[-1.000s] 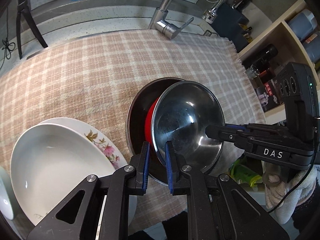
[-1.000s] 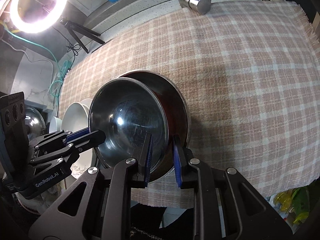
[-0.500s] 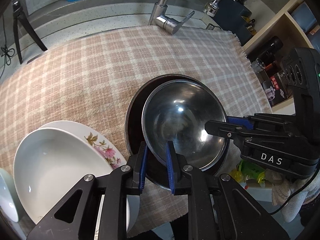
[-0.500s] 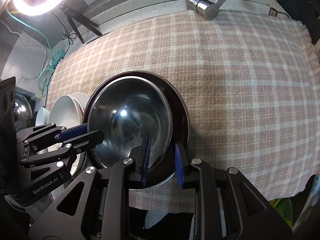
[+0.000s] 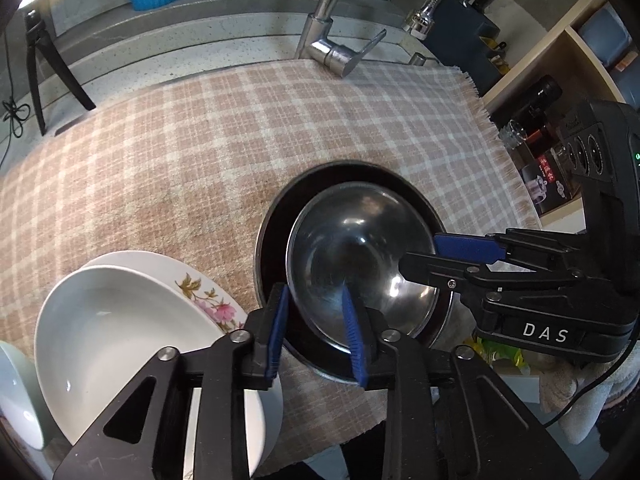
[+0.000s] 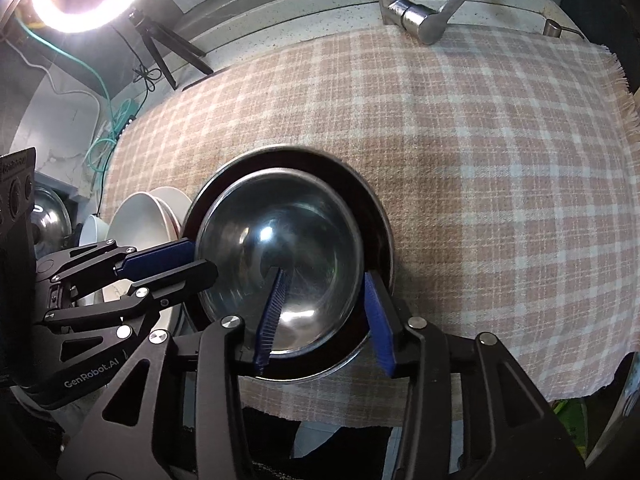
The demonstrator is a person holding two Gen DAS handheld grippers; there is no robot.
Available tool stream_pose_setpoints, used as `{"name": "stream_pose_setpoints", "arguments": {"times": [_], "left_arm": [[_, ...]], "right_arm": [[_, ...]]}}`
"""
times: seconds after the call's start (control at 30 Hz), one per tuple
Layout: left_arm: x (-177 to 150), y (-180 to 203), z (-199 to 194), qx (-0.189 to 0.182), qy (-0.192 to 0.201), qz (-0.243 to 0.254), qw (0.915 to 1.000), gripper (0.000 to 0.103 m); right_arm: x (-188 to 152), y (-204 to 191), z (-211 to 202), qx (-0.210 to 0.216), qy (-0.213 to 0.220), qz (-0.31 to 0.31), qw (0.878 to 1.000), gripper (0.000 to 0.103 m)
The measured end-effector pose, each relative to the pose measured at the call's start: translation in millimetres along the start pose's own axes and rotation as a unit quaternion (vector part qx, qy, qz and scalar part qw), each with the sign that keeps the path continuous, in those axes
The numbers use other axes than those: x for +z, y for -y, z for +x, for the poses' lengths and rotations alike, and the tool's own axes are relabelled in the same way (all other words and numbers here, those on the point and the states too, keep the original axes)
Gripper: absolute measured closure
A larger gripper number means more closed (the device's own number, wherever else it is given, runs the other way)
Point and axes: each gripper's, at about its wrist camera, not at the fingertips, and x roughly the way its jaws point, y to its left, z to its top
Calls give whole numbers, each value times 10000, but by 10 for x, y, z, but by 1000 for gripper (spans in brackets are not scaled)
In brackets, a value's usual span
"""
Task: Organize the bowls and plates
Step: 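Open the right gripper to release the red bowl inside the steel bowl, then move the open right gripper to the rim of the pale blue bowl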
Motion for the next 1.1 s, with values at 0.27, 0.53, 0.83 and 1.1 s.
{"name": "stream_pose_setpoints", "arguments": {"times": [0.27,0.53,0.83,1.1], "left_arm": [[44,-14,-185,-237,218,-72,9995,75],[22,-104,-395,-273,518,-201,9981,44],[-233,-407,-725,-48,888,-518,9947,44],[-565,-902,-1119,218,1285,-1159,9847,43]], "right_arm": [[31,4,-158,152,231,69,9996,43],[105,-25,-318,440,523,225,9974,21],[240,-302,-477,694,820,32,9942,20],[289,-832,-417,1018,804,-539,9901,19]]}}
